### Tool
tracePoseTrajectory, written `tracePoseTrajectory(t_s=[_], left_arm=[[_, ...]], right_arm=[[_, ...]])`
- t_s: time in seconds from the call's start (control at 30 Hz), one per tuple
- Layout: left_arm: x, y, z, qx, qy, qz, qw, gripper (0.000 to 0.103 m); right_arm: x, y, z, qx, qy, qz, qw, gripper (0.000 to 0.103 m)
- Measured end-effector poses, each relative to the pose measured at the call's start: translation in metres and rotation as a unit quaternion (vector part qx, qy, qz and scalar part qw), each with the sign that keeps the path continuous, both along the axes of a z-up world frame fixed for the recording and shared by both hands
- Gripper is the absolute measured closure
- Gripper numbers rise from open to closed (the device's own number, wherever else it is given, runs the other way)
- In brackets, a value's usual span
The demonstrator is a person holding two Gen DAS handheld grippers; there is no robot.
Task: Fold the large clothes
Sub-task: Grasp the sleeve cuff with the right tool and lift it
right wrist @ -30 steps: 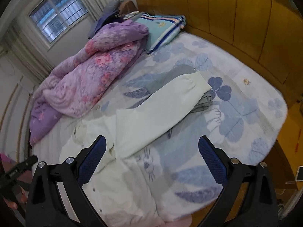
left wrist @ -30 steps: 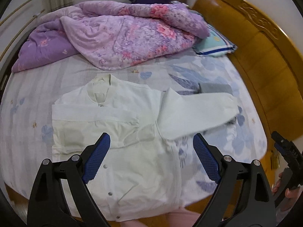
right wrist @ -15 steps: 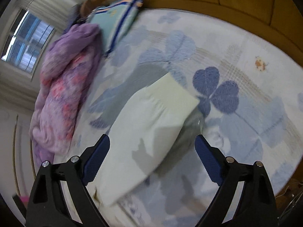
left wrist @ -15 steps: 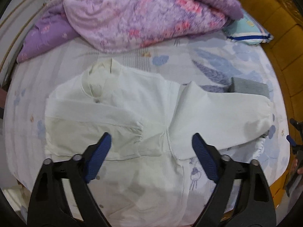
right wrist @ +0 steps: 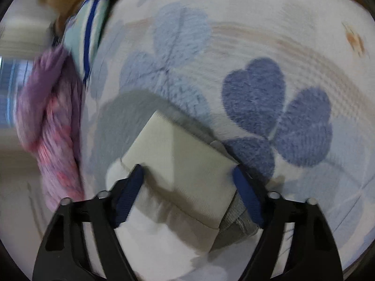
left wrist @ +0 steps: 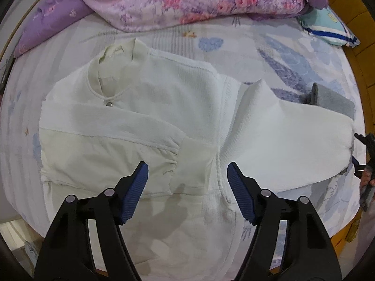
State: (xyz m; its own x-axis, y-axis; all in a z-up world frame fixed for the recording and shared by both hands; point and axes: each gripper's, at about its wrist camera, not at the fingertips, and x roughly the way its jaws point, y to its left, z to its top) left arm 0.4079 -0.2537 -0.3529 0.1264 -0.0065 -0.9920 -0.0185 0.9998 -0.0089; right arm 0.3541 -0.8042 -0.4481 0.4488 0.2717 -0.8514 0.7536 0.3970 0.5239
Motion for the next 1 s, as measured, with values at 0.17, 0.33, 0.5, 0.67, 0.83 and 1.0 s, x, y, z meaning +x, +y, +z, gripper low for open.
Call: tracePoseTrajectory(t_s=[0.17,0.33,0.5,0.67,0.83,1.0], left_arm=[[-0.001,0.001,-0.008,-0.007,0.006,-0.003,1.0000,0.032],[-0.006,-0.002,-0.005,-0.016,0.012,-0.007,0.9998,0.032],[-0.010,-0.007,-0.004,-0.010,0.018,-0.022,0.9995,0.032],[-0.013,-0.008,0.000,-0.014,0.018,-0.024,0.9995,0.031],[-0.012,-0.005,-0.012,-0.015,0.021,-0.018,0.9995,0.031],[-0.005,-0.007,-0.035,-0.018,0.019,-0.016,0.9995,0.049]], right_arm=[[-0.016,-0.014,0.003,0.046,-0.005,-0.027,0.999,0.083],[-0.036,-0.008,0.010,0.040,0.030,-0.031,0.998,0.079],[-0.028,-0.001,-0.007,0.059,0.040,-0.034,0.997,0.062],[-0.017,-0.006,-0.013,0.061,0.014,-0.057,0.996,0.041],[-0.003,0.009,0.020,0.026,-0.055,-0.015,0.998,0.087],[-0.006,0.026,0.070,-0.030,-0.097,0.013,0.995,0.088]])
